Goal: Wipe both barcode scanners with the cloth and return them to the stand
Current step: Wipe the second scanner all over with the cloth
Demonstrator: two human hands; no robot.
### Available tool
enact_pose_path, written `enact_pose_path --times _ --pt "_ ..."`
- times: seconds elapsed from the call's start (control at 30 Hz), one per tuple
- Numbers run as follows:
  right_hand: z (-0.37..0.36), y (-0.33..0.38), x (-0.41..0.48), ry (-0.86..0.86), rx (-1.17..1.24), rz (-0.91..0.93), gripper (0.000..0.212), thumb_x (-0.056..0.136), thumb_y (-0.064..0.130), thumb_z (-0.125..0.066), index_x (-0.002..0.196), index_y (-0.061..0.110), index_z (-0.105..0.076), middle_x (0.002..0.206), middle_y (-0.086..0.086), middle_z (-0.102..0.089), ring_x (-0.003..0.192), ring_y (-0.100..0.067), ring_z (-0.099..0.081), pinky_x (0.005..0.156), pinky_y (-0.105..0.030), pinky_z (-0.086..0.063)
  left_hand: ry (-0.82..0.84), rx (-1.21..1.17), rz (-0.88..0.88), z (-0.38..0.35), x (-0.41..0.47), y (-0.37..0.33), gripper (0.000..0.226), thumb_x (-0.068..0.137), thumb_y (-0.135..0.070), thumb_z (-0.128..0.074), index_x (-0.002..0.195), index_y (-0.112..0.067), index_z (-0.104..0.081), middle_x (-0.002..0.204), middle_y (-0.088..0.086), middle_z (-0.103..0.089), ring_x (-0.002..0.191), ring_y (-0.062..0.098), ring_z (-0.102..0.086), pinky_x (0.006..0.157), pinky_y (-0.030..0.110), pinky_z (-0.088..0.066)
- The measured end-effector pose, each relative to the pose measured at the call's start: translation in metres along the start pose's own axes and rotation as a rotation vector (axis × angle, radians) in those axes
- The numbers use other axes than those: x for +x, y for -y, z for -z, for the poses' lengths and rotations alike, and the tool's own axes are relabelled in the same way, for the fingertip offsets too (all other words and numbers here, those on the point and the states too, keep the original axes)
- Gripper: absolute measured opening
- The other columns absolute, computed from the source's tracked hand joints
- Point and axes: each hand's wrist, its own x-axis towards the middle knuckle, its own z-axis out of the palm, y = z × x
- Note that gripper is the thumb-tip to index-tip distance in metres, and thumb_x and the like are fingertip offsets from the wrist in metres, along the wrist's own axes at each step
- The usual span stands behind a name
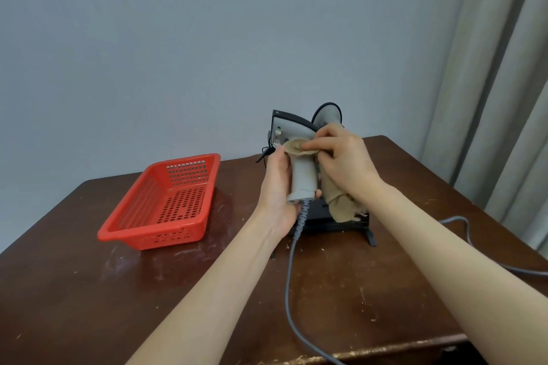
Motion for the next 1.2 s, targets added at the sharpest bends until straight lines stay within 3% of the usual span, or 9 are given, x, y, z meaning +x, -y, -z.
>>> enact_pose_path --times 0.1,0.23,0.43,0.57,0.67,0.87,0.97,1.07,1.2 --pt "-0.002 0.005 -0.016 0.097 0.037 0.068 0.032 0.082 -0.008 -0.056 0.097 0.012 -0.075 0.094 -0.001 -0.059 0.087 -0.018 -0.056 0.076 -0.024 -0.050 -0.059 -0.102 0.036 0.005 0.005 -0.004 0.051 0.097 -0.051 -0.032 0.103 -0.011 -0.062 0.091 0.009 -0.067 0.079 0.021 -0.063 0.068 0.033 -0.047" --pt "-0.005 0.010 -0.037 0.222 0.019 0.182 0.033 0.079 -0.007 -0.057 0.094 0.015 -0.076 0.091 0.000 -0.060 0.087 -0.019 -0.055 0.078 -0.029 -0.045 -0.115 -0.143 0.047 0.012 0.004 -0.004 0.052 0.098 -0.051 -0.033 0.115 -0.012 -0.063 0.098 0.009 -0.071 0.074 0.016 -0.071 0.059 0.023 -0.055" --pt "-0.007 -0.001 -0.014 0.008 0.032 0.005 0.034 0.081 -0.009 -0.055 0.094 0.013 -0.076 0.090 0.000 -0.059 0.086 -0.017 -0.057 0.075 -0.022 -0.040 -0.159 -0.270 0.125 0.003 0.004 -0.002 0.033 0.099 -0.027 -0.042 0.095 -0.003 -0.064 0.088 0.013 -0.068 0.078 0.022 -0.066 0.081 0.031 -0.051" --pt "-0.005 0.007 -0.023 0.123 0.072 0.045 0.034 0.081 -0.010 -0.055 0.093 0.014 -0.076 0.091 0.004 -0.058 0.084 -0.012 -0.055 0.075 -0.011 -0.038 -0.197 -0.323 0.162 0.008 0.006 -0.007 0.031 0.100 -0.023 -0.041 0.104 0.000 -0.061 0.082 0.016 -0.070 0.069 0.022 -0.069 0.068 0.031 -0.055" --pt "0.000 0.011 -0.035 0.240 0.083 0.110 0.035 0.081 -0.008 -0.055 0.093 0.017 -0.076 0.090 0.004 -0.058 0.083 -0.011 -0.055 0.074 -0.016 -0.043 -0.258 -0.331 0.196 0.013 0.007 -0.006 0.035 0.100 -0.025 -0.043 0.119 0.001 -0.056 0.099 0.019 -0.068 0.085 0.026 -0.067 0.072 0.034 -0.057" --pt "-0.004 0.002 -0.013 0.015 0.030 -0.066 0.034 0.084 -0.004 -0.055 0.099 0.019 -0.074 0.093 0.004 -0.056 0.087 -0.013 -0.054 0.078 -0.033 -0.049 -0.248 -0.360 0.161 0.004 0.008 -0.002 0.028 0.098 -0.014 -0.045 0.115 0.001 -0.060 0.100 0.018 -0.067 0.082 0.026 -0.067 0.064 0.033 -0.060" --pt "-0.003 0.008 -0.027 0.124 0.045 0.068 0.035 0.082 -0.005 -0.056 0.098 0.020 -0.075 0.094 0.002 -0.058 0.089 -0.016 -0.056 0.079 -0.031 -0.049 -0.230 -0.337 0.177 0.007 0.007 -0.007 0.025 0.097 -0.012 -0.043 0.106 0.006 -0.058 0.093 0.021 -0.066 0.078 0.027 -0.067 0.076 0.034 -0.056" --pt "0.000 0.012 -0.039 0.260 0.066 0.158 0.035 0.080 -0.004 -0.055 0.093 0.020 -0.076 0.092 0.001 -0.059 0.087 -0.016 -0.056 0.076 -0.027 -0.047 -0.231 -0.289 0.218 0.011 0.006 -0.004 0.038 0.100 -0.030 -0.043 0.098 0.005 -0.058 0.073 0.018 -0.071 0.064 0.024 -0.071 0.065 0.030 -0.059" --pt "0.000 0.002 -0.018 0.095 0.035 0.056 0.032 0.082 -0.004 -0.057 0.096 0.018 -0.076 0.091 0.005 -0.059 0.084 -0.010 -0.055 0.076 -0.028 -0.046 -0.228 -0.316 0.191 0.007 0.009 0.003 0.031 0.099 -0.023 -0.043 0.112 0.000 -0.060 0.098 0.018 -0.069 0.086 0.026 -0.067 0.084 0.037 -0.053"
